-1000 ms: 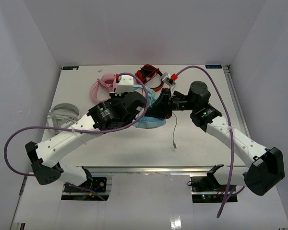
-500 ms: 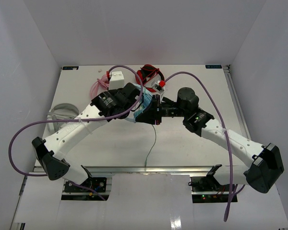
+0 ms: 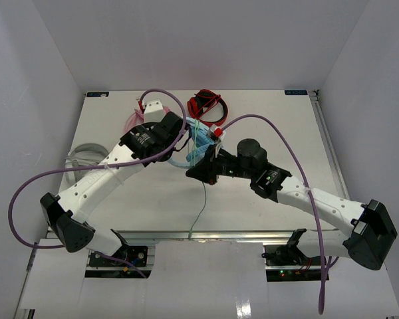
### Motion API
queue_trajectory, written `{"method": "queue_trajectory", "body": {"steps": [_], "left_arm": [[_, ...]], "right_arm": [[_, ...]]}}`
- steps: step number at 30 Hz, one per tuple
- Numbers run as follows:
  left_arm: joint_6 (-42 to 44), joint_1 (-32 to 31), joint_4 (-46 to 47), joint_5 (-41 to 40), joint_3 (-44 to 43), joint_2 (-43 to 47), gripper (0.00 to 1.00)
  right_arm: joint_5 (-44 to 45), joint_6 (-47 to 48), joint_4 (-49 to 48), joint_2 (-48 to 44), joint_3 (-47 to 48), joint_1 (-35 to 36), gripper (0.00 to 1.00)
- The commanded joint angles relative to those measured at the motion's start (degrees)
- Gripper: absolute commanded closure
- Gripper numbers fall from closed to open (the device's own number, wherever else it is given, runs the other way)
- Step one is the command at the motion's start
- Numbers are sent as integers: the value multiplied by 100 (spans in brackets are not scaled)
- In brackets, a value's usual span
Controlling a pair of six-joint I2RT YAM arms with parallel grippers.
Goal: Wrap the headphones
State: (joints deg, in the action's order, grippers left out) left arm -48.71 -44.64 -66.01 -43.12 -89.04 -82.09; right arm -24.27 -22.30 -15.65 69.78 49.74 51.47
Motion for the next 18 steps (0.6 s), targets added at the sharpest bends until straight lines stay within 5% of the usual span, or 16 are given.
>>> {"method": "queue_trajectory", "body": {"steps": [1, 18], "left_arm": [[-893, 124, 516, -71, -50, 465, 100], [-2084, 125, 273, 660, -19, 881, 100]], "right_arm": [[765, 277, -66, -339, -229, 415, 91], [2992, 718, -474, -172, -851, 1220, 87]]}}
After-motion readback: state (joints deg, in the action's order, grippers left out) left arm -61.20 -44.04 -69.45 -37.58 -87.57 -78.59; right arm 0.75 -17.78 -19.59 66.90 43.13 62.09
